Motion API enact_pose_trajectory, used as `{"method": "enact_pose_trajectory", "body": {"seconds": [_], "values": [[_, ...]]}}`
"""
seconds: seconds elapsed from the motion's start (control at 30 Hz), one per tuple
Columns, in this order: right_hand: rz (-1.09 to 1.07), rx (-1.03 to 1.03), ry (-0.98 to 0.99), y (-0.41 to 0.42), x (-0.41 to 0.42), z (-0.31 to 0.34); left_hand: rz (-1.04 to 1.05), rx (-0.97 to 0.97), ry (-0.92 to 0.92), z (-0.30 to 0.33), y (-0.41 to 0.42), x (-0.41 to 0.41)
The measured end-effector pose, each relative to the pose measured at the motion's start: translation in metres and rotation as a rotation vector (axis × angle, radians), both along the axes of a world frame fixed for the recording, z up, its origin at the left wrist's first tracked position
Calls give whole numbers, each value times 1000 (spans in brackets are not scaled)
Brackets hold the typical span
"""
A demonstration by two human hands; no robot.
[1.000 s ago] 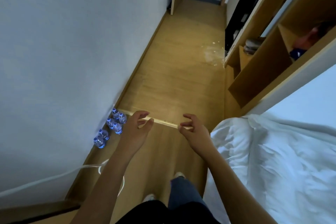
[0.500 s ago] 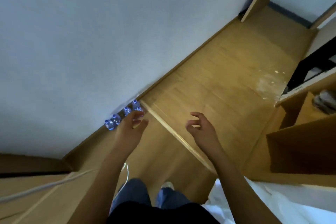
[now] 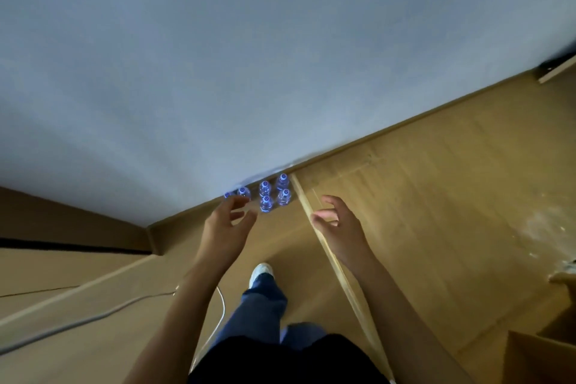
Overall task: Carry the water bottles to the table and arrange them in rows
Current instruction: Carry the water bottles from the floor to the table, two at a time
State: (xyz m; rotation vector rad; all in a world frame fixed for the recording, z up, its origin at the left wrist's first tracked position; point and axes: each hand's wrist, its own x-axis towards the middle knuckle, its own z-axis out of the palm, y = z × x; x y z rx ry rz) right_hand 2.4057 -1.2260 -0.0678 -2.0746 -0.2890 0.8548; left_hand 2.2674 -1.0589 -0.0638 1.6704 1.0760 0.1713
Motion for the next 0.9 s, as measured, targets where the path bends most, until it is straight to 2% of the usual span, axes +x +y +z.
{"method": "enact_pose_trajectory", "body": {"seconds": [0.17, 0.5, 0.7, 0.9], "values": [[68, -19, -12, 47, 35, -6, 39, -17, 12, -7, 43, 26], [295, -160, 38, 76, 83, -42, 265, -21, 53, -41, 74, 51], [402, -195, 38, 98, 124, -90, 342, -17, 75, -96, 80, 66], [490, -189, -10, 122, 166, -177, 336, -4, 73, -185, 77, 90]]}}
